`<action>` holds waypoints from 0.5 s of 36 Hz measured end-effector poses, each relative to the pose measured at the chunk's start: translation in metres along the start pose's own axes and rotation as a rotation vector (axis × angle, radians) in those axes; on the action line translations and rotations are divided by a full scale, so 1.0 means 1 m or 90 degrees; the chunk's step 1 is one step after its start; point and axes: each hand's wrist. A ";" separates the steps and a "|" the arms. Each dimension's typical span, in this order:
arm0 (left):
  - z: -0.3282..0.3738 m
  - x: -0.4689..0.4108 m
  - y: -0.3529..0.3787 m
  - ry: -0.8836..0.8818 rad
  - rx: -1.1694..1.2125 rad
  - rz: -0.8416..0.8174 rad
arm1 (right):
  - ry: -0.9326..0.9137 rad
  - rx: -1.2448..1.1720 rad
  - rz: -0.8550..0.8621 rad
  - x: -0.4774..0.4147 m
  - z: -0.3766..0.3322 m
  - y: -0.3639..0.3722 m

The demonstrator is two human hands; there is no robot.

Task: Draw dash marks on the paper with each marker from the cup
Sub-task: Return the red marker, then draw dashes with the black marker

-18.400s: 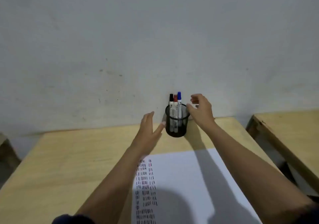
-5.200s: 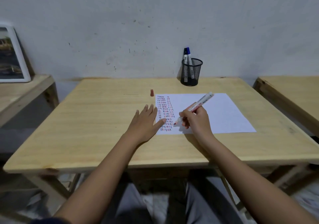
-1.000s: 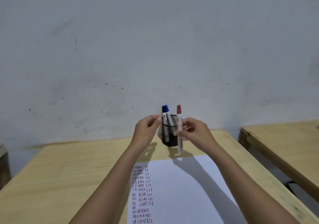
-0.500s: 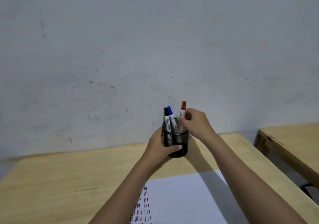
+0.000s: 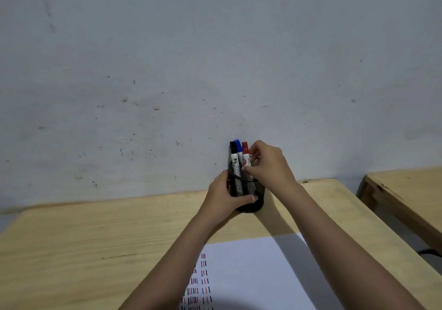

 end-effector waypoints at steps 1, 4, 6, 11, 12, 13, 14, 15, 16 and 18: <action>0.000 0.000 0.000 -0.001 -0.001 0.002 | -0.005 -0.008 0.004 0.001 0.000 0.001; 0.000 0.001 0.001 -0.006 -0.003 0.009 | -0.008 -0.026 0.004 0.004 -0.003 0.003; -0.001 0.001 0.001 -0.010 -0.004 0.010 | -0.010 -0.018 0.007 0.005 -0.005 0.004; 0.000 0.001 0.001 -0.009 -0.004 0.007 | 0.005 0.025 0.021 0.008 -0.011 0.007; 0.000 0.001 0.001 -0.008 -0.004 0.006 | 0.012 0.032 0.021 0.009 -0.011 0.008; 0.001 0.001 0.001 -0.007 -0.003 0.005 | 0.019 0.036 0.022 0.009 -0.012 0.009; 0.001 0.001 0.002 -0.006 -0.004 0.003 | 0.023 0.037 0.022 0.010 -0.013 0.010; 0.001 0.001 0.001 -0.007 -0.006 0.001 | 0.026 0.037 0.022 0.011 -0.014 0.011; 0.000 0.001 0.002 -0.008 -0.008 0.000 | 0.028 0.039 0.020 0.011 -0.014 0.012; 0.000 0.001 0.002 -0.008 -0.008 0.002 | 0.033 0.052 0.014 0.011 -0.016 0.014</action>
Point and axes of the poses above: each hand's wrist, its own x-axis away from the middle knuckle, its own y-axis out of the palm, z = x × y, and after that the axes turned 9 degrees about -x, right-handed
